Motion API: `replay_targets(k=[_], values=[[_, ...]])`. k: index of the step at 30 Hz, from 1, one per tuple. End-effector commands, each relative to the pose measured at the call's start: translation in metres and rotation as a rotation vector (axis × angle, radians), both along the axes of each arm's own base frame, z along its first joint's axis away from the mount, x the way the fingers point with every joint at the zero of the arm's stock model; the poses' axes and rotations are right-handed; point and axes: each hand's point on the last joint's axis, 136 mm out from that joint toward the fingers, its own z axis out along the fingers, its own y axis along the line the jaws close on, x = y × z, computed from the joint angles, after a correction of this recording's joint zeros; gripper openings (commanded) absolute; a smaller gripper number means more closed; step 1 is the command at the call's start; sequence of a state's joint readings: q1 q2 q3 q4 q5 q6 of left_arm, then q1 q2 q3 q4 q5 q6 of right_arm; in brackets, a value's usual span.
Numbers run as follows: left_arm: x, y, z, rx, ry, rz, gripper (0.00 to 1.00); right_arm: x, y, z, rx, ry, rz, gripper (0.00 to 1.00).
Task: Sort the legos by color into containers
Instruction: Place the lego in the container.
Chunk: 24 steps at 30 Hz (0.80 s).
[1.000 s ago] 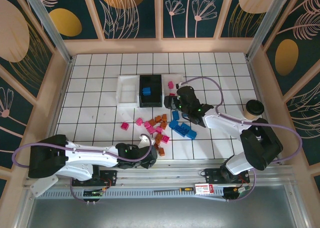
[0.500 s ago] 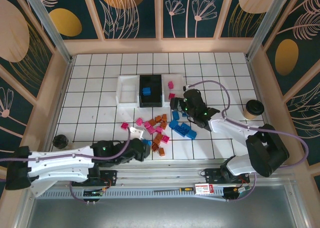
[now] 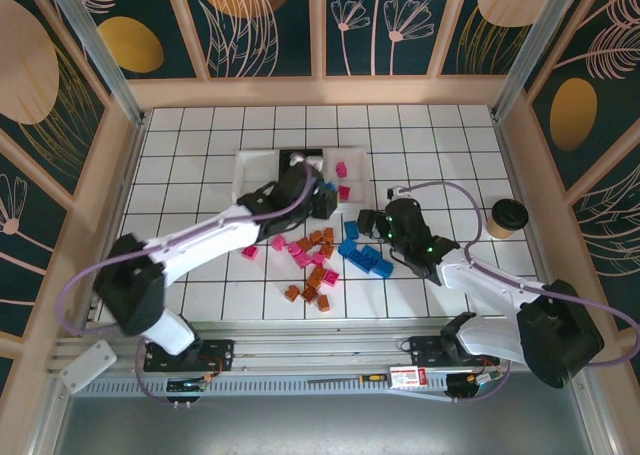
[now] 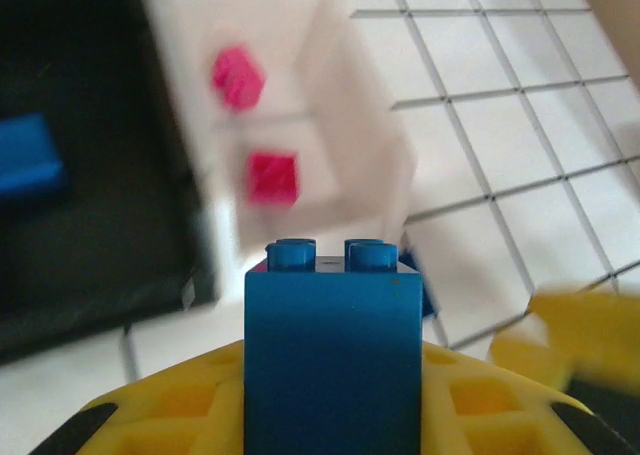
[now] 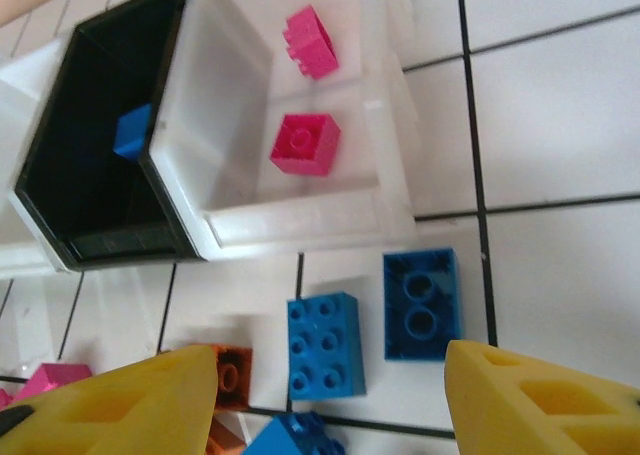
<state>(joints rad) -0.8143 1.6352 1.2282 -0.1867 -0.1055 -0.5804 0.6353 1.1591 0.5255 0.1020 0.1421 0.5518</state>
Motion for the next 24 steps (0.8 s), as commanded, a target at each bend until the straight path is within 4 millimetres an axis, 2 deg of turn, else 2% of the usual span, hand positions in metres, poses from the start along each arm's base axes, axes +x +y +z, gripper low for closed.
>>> replay_targets(k=[1,4,8,12,16,17,20,24], values=[[0.032,-0.023,0.004,-0.006,-0.017,-0.048,0.23,-0.008,-0.015,-0.01,-0.014,0.026,-0.05,0.62],[0.058,-0.017,-0.001,0.003,-0.007,0.028,0.21,-0.014,-0.021,-0.013,-0.02,0.029,-0.055,0.62],[0.082,0.02,-0.016,-0.009,0.023,0.175,0.21,-0.017,-0.024,-0.013,-0.022,0.029,-0.056,0.62],[0.097,0.048,-0.038,0.008,0.06,0.255,0.2,-0.019,-0.024,-0.011,-0.022,0.027,-0.05,0.62],[0.104,0.056,-0.058,0.029,0.098,0.284,0.21,-0.022,-0.025,-0.014,-0.027,0.04,-0.042,0.62],[0.106,0.058,-0.061,0.03,0.103,0.29,0.26,-0.023,-0.025,-0.015,-0.027,0.042,-0.04,0.63],[0.109,0.058,-0.067,0.023,0.113,0.289,0.51,-0.026,-0.024,-0.016,-0.021,0.05,-0.024,0.64],[0.11,0.051,-0.043,-0.033,0.084,0.263,0.69,-0.031,-0.016,-0.018,-0.007,0.063,0.024,0.66]])
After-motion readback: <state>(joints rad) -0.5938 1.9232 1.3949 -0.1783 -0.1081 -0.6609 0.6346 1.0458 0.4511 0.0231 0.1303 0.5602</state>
